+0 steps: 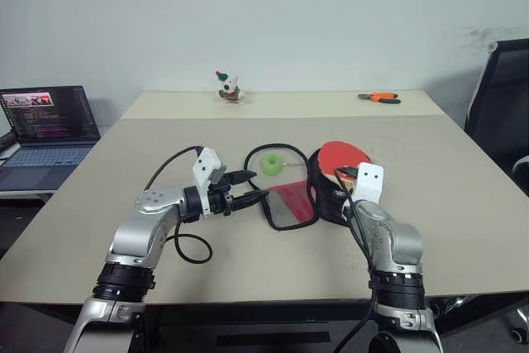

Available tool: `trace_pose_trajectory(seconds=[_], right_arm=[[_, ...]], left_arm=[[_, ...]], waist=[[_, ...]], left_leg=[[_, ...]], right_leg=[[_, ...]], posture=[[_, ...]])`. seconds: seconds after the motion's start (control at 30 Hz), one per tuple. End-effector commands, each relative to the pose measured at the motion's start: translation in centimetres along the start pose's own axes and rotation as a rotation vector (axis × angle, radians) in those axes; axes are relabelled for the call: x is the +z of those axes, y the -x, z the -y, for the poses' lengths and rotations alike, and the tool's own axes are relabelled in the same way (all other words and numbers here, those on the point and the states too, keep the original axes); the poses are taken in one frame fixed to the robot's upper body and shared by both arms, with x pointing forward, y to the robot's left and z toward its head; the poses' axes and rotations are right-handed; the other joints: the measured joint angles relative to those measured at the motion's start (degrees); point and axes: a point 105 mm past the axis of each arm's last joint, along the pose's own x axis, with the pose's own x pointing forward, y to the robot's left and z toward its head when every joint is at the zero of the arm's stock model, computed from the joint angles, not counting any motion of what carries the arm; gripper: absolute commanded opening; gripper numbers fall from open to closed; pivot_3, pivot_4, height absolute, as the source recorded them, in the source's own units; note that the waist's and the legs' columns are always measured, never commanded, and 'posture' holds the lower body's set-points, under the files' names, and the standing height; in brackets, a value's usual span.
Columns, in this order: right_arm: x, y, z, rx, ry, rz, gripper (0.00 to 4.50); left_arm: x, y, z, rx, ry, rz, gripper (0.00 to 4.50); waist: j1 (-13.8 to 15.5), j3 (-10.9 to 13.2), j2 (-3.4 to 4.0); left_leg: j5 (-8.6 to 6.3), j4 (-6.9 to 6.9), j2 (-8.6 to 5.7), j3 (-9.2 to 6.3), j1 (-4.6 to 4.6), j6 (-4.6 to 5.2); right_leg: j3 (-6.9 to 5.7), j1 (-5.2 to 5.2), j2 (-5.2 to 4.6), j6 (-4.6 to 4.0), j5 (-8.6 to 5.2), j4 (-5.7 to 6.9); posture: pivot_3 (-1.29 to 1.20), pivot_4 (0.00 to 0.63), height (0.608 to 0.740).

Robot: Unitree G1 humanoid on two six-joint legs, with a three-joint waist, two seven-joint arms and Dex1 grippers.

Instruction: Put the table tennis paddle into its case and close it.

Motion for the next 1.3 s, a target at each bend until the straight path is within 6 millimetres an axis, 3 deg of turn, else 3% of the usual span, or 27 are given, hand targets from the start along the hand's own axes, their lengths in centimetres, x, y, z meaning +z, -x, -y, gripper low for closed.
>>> trace_pose_trajectory(seconds=[0.03,0.53,0.8,0.87,1.07,1.17,1.3], right_arm=[[1.6,0.2,-0.8,0.025,0.005,0.081,1.1],[0.7,-0.1,-0.3,0.007,-0.001,0.061,1.1],[2.6,1.0,-0.3,0.014,-0.016,0.132,3.86],[3.9,2.0,-1.1,0.092,-0.003,0.176,4.46],[6.2,6.7,-5.0,0.594,0.165,0.215,4.46],[6.6,9.1,-4.9,0.797,0.273,0.2,4.46],[9.0,11.9,-2.4,0.947,0.416,0.249,4.46]], left_arm=[[2.2,0.8,0.0,-0.026,-0.042,0.045,3.23],[2.9,0.9,-0.4,-0.052,-0.074,0.028,3.23],[2.3,1.3,-0.9,-0.017,-0.06,0.011,3.23],[2.0,1.5,-1.1,-0.001,-0.056,0.003,3.23],[-0.8,2.7,-3.1,0.105,-0.024,-0.086,3.23],[-2.5,3.2,-4.1,0.147,-0.001,-0.127,3.23],[-4.8,3.1,-5.1,0.177,0.022,-0.206,3.23]], waist=[[-0.02,0.0,0.0],[-0.09,0.0,0.0],[-0.09,-0.01,-0.01],[-0.09,0.0,-0.01],[-0.11,-0.01,-0.01],[0.09,-0.01,-0.02],[0.28,-0.01,-0.02]], left_leg=[[0.0,0.0,0.0,0.0,0.0,0.0],[0.0,0.03,0.0,0.02,-0.01,0.0],[0.0,0.06,0.0,0.01,-0.01,0.0],[0.0,0.07,0.0,0.0,-0.01,0.0],[-0.01,0.11,0.0,-0.03,0.0,0.01],[-0.01,0.17,-0.01,-0.05,-0.01,0.02],[-0.01,0.21,-0.04,-0.09,-0.04,0.02]], right_leg=[[0.0,0.0,0.0,0.0,0.0,0.0],[-0.01,0.0,0.01,0.0,0.0,0.02],[-0.01,0.01,0.01,-0.01,0.01,0.05],[-0.02,0.01,0.01,0.0,0.0,0.06],[-0.04,0.02,0.02,0.0,0.0,0.08],[-0.12,0.07,0.02,0.0,0.0,0.06],[-0.17,0.09,0.0,0.01,0.0,0.02]], posture=[[0.0,0.15,0.74],[0.0,0.15,0.74],[0.0,0.15,0.74],[0.0,0.15,0.74],[0.0,0.15,0.74],[0.0,0.15,0.74],[0.0,0.15,0.74]])
